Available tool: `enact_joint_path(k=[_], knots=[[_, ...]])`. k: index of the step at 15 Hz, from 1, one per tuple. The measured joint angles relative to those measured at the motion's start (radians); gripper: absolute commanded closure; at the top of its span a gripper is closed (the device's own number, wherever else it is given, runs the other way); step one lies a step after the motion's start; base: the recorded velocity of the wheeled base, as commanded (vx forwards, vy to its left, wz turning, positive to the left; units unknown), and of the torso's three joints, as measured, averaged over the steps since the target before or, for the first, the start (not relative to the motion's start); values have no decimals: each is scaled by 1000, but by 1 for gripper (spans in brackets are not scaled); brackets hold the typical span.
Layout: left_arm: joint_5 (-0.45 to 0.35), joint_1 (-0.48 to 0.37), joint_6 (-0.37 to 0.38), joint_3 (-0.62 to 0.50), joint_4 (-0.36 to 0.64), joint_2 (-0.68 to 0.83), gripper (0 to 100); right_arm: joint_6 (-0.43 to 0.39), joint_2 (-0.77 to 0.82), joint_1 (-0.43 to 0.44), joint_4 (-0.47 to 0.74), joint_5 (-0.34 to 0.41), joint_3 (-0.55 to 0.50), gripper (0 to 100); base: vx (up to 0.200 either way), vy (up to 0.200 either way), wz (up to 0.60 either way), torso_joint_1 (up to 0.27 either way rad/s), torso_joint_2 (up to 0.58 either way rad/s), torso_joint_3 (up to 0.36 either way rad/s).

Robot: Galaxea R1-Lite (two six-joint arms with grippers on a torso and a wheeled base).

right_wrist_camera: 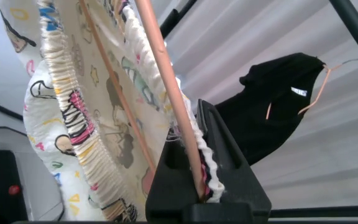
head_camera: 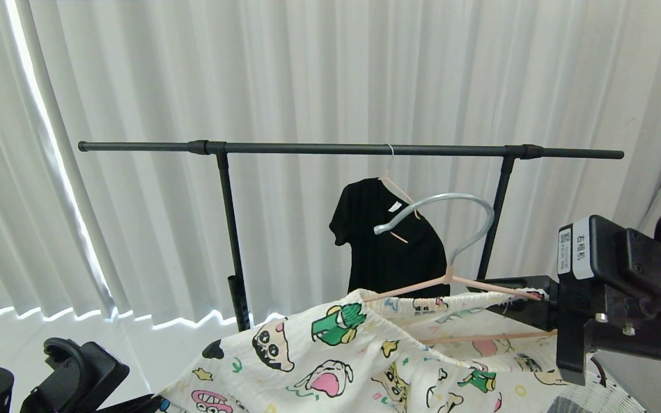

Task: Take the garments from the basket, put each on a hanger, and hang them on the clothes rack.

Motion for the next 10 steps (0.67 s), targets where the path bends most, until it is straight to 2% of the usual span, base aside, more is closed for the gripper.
enact_joint_path(k=[3,4,10], knots=[[1,-2,0,-27,-1,-9,100,1,0,0,-1,-1,0,100,0,0,0,0,0,0],[1,-3,0,-27,0,-13,0,1,0,0,-1,-1,0,100,0,0,0,0,0,0],[-23,-3,-20,-29,-1,-77,0,1,1,-26,0,-4,6,100,0,0,0,0,0,0]])
